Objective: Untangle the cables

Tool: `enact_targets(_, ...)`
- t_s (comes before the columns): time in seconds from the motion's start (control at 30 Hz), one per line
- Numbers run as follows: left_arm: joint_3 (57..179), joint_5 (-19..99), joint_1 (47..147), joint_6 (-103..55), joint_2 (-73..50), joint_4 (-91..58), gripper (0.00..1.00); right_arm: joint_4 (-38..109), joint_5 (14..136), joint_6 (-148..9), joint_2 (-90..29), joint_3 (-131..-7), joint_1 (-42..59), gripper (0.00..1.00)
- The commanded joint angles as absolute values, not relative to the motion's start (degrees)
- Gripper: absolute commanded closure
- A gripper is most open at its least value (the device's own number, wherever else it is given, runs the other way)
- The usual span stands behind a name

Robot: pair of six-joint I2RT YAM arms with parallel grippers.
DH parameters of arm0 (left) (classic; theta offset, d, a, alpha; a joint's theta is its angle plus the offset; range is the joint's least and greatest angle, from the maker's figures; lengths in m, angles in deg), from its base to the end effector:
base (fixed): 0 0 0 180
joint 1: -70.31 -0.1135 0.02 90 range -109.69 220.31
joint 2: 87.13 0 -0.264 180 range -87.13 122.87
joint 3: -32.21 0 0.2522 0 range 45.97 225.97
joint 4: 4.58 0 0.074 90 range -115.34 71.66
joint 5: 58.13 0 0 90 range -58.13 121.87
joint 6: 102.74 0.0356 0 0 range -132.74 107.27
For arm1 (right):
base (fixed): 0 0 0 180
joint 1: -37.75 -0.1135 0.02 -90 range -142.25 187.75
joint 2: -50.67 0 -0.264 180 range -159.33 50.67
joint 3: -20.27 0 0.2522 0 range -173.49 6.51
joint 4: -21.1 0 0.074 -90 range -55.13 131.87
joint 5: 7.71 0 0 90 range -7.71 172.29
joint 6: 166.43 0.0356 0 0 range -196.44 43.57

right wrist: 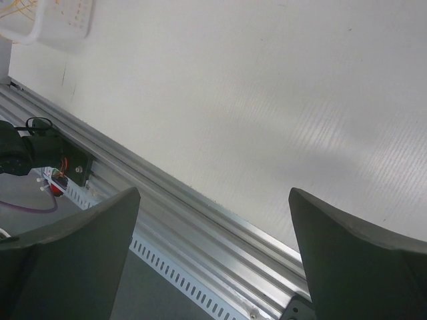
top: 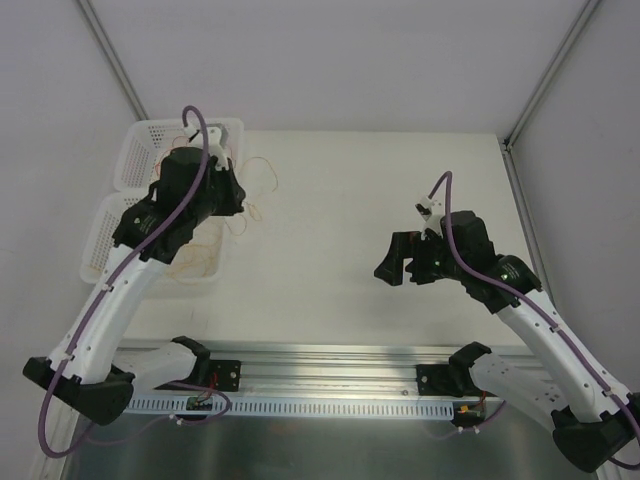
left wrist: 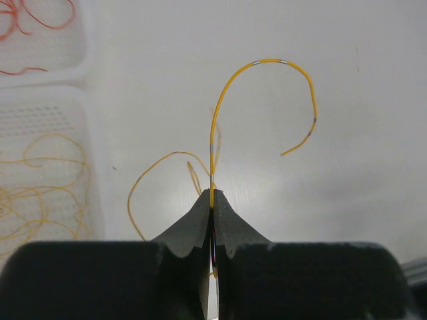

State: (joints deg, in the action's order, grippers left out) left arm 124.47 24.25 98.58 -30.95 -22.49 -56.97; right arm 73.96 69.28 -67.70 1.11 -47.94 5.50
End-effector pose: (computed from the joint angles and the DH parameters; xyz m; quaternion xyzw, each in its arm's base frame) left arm 0.2045 -0.1046 0.4232 0.0380 0.8404 -0.1608 0.5162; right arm 0.1459 0.1015 0.3340 -0.2309 0.8489 0.2565 0.4004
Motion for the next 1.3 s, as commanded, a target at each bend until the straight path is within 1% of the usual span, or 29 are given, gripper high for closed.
enact_targets(0.0,128.6,22.0,93.5,-27.6,-26.0,-61.4,1.0,73.8,70.4,-68.5,1.9,-48.4,5.1,0.0)
enact_targets(0.07,127.6,20.8,89.3,-26.7,-26.7,-61.5,1.0,73.5,70.1,-68.4,2.0,-48.2,5.2,0.0)
enact_targets(0.1,127.1,20.6,84.8,-26.5,-26.9,-61.5,1.0,73.3,69.9,-68.4,2.0,-48.1,5.1,0.0)
enact_targets(0.17,125.1,20.4,80.4,-26.5,-26.9,-61.3,1.0,73.4,69.9,-68.5,1.9,-48.0,5.1,0.0)
enact_targets(0.2,124.4,20.0,75.7,-26.5,-26.8,-61.1,1.0,73.4,69.8,-68.7,2.0,-47.9,5.2,0.0)
enact_targets(0.27,122.1,21.0,70.9,-26.8,-25.4,-60.4,1.0,73.4,69.5,-68.9,2.0,-47.5,5.1,0.0)
enact_targets(0.3,121.3,21.6,68.5,-27.1,-24.7,-59.4,0.99,73.4,69.3,-69.1,2.0,-47.4,5.2,0.0)
enact_targets(0.33,119.8,22.4,64.1,-27.5,-23.4,-58.7,0.94,73.4,69.1,-69.3,2.1,-47.3,5.2,0.0)
enact_targets(0.37,119.2,23.2,62.5,-28.4,-22.7,-58.1,0.84,73.4,69.0,-69.5,2.1,-47.1,5.2,0.01)
enact_targets(0.43,117.6,23.3,59.1,-29.3,-21.3,-56.7,0.72,73.4,68.7,-69.7,2.2,-46.6,5.2,0.01)
enact_targets(0.47,117.3,23.3,58.4,-30.6,-21.0,-56.5,0.62,73.3,68.5,-69.8,2.2,-46.5,5.1,0.0)
enact_targets(0.53,115.8,24.2,57.3,-31.2,-21.9,-56.7,0.5,73.4,68.1,-69.9,2.8,-45.8,5.2,0.0)
enact_targets(0.57,114.9,24.0,57.1,-32.3,-22.8,-56.8,0.42,73.4,68.0,-70.1,2.9,-45.6,5.2,0.0)
enact_targets(0.6,113.8,23.9,57.2,-33.2,-23.8,-56.9,0.24,73.4,67.7,-70.3,3.1,-45.4,5.2,0.0)
enact_targets(0.63,111.7,24.2,57.1,-34.1,-26.2,-57.0,0.17,73.4,67.4,-70.5,3.4,-45.1,5.2,0.0)
enact_targets(0.67,110.7,24.3,57.1,-36.0,-27.3,-57.4,0.13,73.4,67.4,-71.1,3.5,-44.9,5.2,0.0)
enact_targets(0.73,108.0,26.5,57.2,-38.7,-30.5,-58.8,0.12,73.4,67.2,-71.9,3.3,-44.7,5.2,0.0)
enact_targets(0.83,105.0,28.8,57.3,-43.6,-34.5,-61.9,0.16,73.8,66.6,-73.1,2.5,-44.9,5.1,0.0)
enact_targets(0.9,104.7,27.4,57.8,-46.2,-35.1,-66.6,0.17,73.5,66.2,-73.4,2.4,-44.6,5.2,0.0)
enact_targets(1.03,98.9,26.2,57.8,-51.7,-38.0,-68.1,0.29,73.1,65.9,-74.2,2.4,-43.8,5.1,0.0)
enact_targets(1.07,97.7,26.2,57.8,-54.4,-38.6,-68.2,0.34,73.4,65.7,-74.5,2.3,-43.7,5.2,0.01)
enact_targets(1.27,90.2,24.5,57.9,-60.4,-43.8,-67.9,0.42,74.2,65.5,-76.1,1.4,-43.5,5.2,0.0)
